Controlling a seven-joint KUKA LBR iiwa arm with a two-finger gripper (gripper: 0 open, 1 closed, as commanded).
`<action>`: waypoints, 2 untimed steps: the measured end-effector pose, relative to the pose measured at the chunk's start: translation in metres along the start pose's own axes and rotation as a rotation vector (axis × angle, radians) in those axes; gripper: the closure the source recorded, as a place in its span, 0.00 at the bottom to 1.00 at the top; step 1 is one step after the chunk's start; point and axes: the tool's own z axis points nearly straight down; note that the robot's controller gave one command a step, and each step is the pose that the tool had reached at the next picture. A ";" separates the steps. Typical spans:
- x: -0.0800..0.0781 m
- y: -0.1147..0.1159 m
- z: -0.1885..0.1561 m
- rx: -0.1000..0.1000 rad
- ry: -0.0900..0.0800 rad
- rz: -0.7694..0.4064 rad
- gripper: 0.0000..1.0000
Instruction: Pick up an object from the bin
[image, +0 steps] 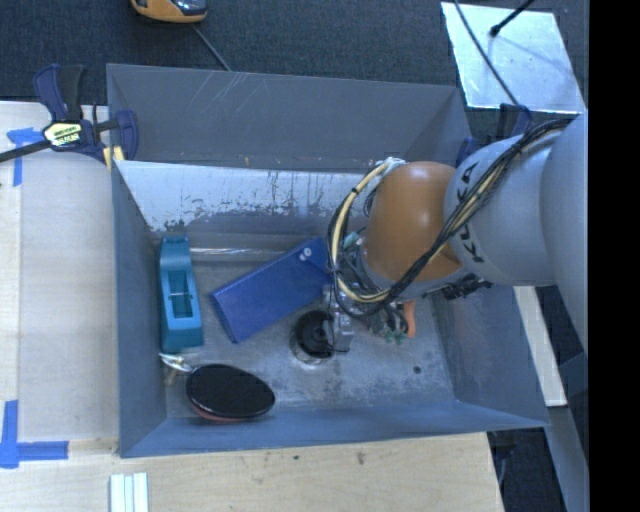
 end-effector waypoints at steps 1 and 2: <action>-0.013 -0.018 -0.002 -0.003 -0.014 -0.311 1.00; -0.013 -0.018 -0.002 -0.003 -0.014 -0.311 1.00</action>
Offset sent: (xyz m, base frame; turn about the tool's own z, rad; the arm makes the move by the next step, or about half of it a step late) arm 0.0000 0.0000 0.0000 0.0000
